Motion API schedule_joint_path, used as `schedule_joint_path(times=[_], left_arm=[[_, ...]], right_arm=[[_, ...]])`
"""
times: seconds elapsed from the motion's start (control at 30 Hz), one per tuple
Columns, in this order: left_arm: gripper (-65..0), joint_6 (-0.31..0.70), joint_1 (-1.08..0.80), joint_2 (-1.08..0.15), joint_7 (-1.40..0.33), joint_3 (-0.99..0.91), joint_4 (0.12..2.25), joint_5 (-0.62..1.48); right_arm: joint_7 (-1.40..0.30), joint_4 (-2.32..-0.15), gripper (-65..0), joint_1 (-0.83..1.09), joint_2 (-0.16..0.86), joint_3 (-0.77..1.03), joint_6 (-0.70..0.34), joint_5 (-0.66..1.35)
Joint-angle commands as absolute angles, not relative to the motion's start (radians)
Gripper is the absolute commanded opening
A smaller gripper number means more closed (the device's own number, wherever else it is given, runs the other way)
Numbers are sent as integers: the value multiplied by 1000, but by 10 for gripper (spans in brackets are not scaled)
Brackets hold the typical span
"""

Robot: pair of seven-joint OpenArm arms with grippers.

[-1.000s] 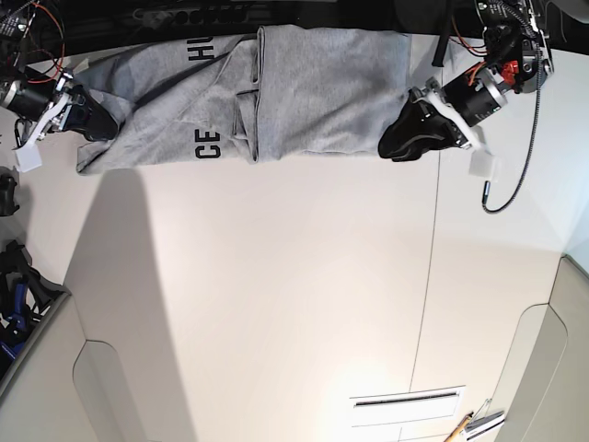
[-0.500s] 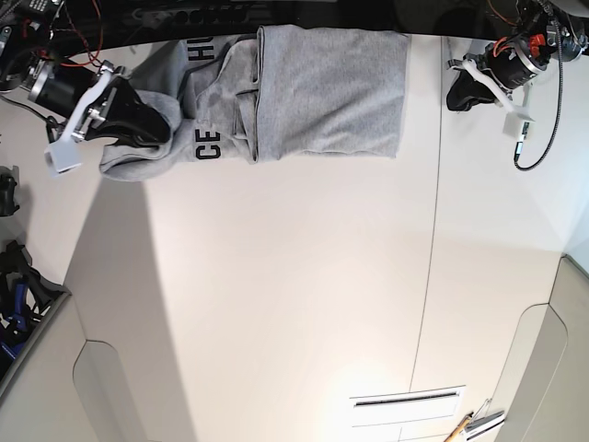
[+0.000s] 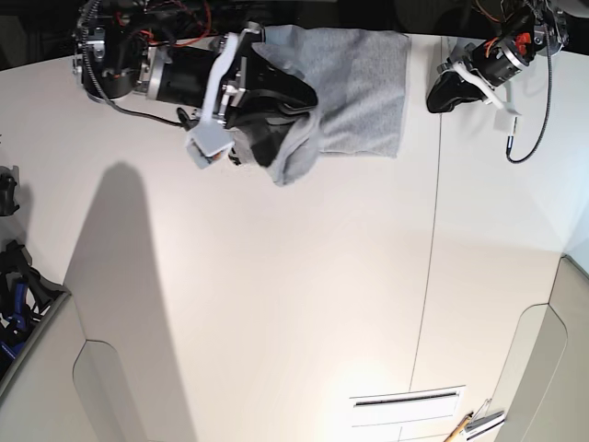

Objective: Fold the T-shirt properly
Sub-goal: 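Grasp the folded bundle with the right gripper and lift it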

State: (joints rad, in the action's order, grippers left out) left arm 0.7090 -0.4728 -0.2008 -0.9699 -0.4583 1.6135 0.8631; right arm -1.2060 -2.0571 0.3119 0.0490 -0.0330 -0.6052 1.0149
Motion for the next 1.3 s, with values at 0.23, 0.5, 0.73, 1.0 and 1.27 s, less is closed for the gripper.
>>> schedule_joint_path(times=[0.23, 0.5, 0.73, 1.0, 1.27], left_arm=[[-650, 688, -485, -205, -1036, -371, 1605, 788], [-650, 688, -485, -204, -1036, -348, 1605, 788], [-650, 688, -485, -205, -1036, -348, 1605, 788], [-650, 688, -485, -205, -1035, -348, 1605, 789], [-650, 688, -481, -206, -1035, -348, 1605, 821]], right_arm=[[-1051, -2075, -650, 230, 46, -297, -606, 778], [-937, -2068, -650, 222, 46, -414, -585, 527], [-858, -1959, -650, 221, 31, -416, -579, 467], [-862, -1794, -650, 175, -54, -435, -579, 529], [-873, -1794, -439, 144, -70, -471, -579, 559]])
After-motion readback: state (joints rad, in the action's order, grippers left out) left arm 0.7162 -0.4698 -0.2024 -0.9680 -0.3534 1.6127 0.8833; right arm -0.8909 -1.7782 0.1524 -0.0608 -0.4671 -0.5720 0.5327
